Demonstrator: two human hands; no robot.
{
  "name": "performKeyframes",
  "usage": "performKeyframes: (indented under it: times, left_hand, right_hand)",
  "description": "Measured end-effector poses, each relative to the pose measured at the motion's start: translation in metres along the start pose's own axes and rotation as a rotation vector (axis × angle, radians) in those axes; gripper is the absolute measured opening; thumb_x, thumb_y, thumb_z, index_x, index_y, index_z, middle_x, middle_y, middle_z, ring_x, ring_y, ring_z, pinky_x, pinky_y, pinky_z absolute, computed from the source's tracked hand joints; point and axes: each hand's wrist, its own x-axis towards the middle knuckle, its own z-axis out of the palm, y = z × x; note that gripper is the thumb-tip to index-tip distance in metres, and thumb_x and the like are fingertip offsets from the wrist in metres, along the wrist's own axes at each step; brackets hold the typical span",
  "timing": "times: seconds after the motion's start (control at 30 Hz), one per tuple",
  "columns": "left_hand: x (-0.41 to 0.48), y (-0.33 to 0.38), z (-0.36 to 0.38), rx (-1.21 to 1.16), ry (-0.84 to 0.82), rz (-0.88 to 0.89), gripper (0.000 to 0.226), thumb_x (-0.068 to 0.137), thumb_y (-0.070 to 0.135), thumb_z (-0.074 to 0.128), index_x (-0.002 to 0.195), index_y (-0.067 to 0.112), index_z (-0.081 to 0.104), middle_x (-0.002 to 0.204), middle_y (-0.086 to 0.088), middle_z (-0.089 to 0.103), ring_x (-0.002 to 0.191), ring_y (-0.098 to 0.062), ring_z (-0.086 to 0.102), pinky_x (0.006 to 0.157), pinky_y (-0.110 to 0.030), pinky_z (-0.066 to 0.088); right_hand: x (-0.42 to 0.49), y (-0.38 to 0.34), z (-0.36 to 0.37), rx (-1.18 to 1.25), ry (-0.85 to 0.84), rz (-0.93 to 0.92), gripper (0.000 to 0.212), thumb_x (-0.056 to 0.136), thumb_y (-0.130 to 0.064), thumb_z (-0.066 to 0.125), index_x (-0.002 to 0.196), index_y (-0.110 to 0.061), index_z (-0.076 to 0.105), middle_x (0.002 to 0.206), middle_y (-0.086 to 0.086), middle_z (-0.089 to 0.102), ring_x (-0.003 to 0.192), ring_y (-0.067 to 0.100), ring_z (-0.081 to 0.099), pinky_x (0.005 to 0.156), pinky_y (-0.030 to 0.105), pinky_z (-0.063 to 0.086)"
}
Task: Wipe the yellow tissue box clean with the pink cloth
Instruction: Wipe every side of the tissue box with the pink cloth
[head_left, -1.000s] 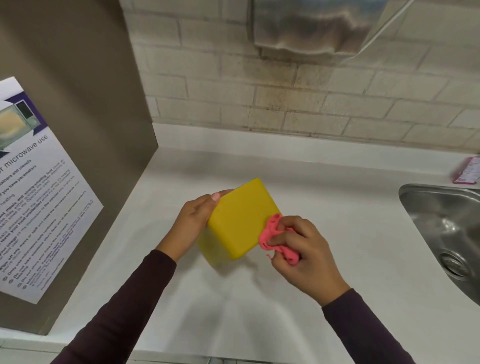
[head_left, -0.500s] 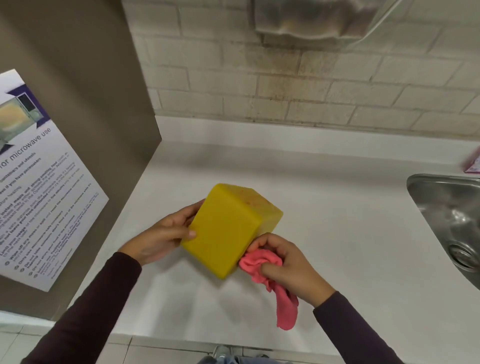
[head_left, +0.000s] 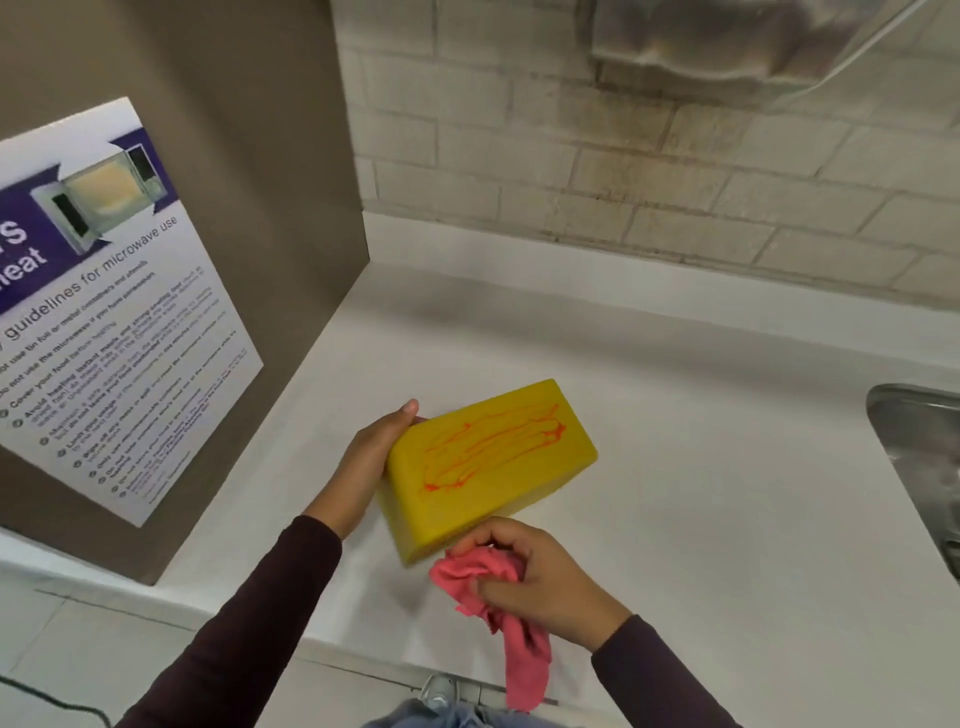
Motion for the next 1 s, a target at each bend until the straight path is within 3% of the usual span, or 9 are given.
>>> performKeyframes:
  times: [0.1,0.3,0.37,0.5,0.6,0.7,0.77,0.83,1.0]
  left_hand:
    - [-0.001,-0.013,-0.001,-0.049,0.02,0.074,0.044,0.079,0.051,0.058,0.094,0.012,0.071,0.097,-0.007,0.071,0.091,-0.018,0.065,0.083,-0.031,0.048]
    - [0.004,-0.026,-0.004,-0.056,-0.042,0.152,0.031,0.081,0.043,0.055,0.089,0.019,0.073,0.091,0.0,0.072,0.087,-0.014,0.065,0.082,-0.03,0.047]
    - [0.005,-0.026,-0.004,-0.04,-0.05,0.171,0.029,0.082,0.042,0.058,0.09,0.019,0.073,0.091,0.0,0.072,0.089,-0.015,0.064,0.082,-0.03,0.047]
    - [0.005,-0.024,-0.003,-0.022,-0.078,0.192,0.03,0.077,0.039,0.057,0.088,0.016,0.071,0.088,0.007,0.073,0.085,-0.008,0.065,0.075,-0.02,0.049]
    - [0.007,-0.023,-0.004,-0.011,-0.093,0.206,0.033,0.074,0.039,0.057,0.088,0.012,0.069,0.089,0.011,0.074,0.083,-0.002,0.065,0.07,-0.013,0.049]
    - [0.009,-0.024,-0.005,-0.022,-0.086,0.213,0.033,0.076,0.038,0.057,0.089,0.01,0.069,0.091,0.01,0.074,0.084,-0.003,0.065,0.07,-0.012,0.049]
    - [0.009,-0.026,-0.006,-0.019,-0.078,0.204,0.029,0.08,0.038,0.056,0.09,0.015,0.07,0.093,0.009,0.073,0.086,-0.004,0.065,0.071,-0.014,0.049]
    - [0.009,-0.027,-0.007,0.008,-0.09,0.196,0.025,0.086,0.038,0.053,0.094,0.025,0.072,0.098,0.01,0.072,0.091,-0.004,0.065,0.075,-0.017,0.048]
    - [0.007,-0.02,-0.008,0.015,-0.135,0.151,0.034,0.08,0.051,0.05,0.106,0.042,0.069,0.109,0.017,0.07,0.103,0.0,0.063,0.086,-0.019,0.046]
  right_hand:
    - [-0.018,-0.011,-0.021,0.05,0.101,-0.085,0.028,0.069,0.002,0.059,0.093,-0.009,0.067,0.092,0.0,0.072,0.077,0.009,0.066,0.059,0.02,0.052]
    - [-0.023,-0.038,-0.082,0.011,0.723,-0.385,0.022,0.082,0.007,0.058,0.093,-0.012,0.065,0.091,-0.007,0.071,0.08,0.005,0.067,0.059,0.022,0.055]
    - [-0.007,-0.039,-0.091,0.018,0.814,-0.417,0.027,0.084,0.011,0.056,0.092,-0.013,0.064,0.093,-0.006,0.069,0.075,0.004,0.067,0.059,0.019,0.054]
    - [0.027,-0.032,-0.094,-0.06,0.773,-0.403,0.034,0.082,0.007,0.062,0.1,-0.022,0.062,0.103,-0.005,0.066,0.097,0.016,0.065,0.081,0.036,0.053]
    - [0.041,-0.019,-0.087,-0.214,0.761,-0.376,0.028,0.083,-0.008,0.063,0.102,-0.029,0.063,0.106,-0.008,0.065,0.104,0.013,0.06,0.091,0.035,0.049]
    - [0.048,-0.014,-0.085,-0.417,0.787,-0.397,0.022,0.084,-0.031,0.054,0.102,-0.028,0.066,0.105,-0.012,0.064,0.101,0.012,0.056,0.089,0.019,0.043]
    - [0.051,-0.014,-0.084,-0.554,0.787,-0.413,0.029,0.085,-0.032,0.051,0.104,-0.021,0.069,0.106,-0.011,0.062,0.098,0.012,0.053,0.087,0.004,0.033]
    - [0.053,-0.013,-0.083,-0.644,0.796,-0.412,0.027,0.086,-0.024,0.054,0.106,-0.016,0.07,0.109,-0.004,0.064,0.097,0.009,0.047,0.086,0.0,0.029]
    - [0.04,-0.001,-0.078,-0.795,0.746,-0.48,0.032,0.089,-0.028,0.049,0.109,-0.013,0.069,0.112,0.005,0.064,0.094,0.013,0.048,0.082,0.028,0.042]
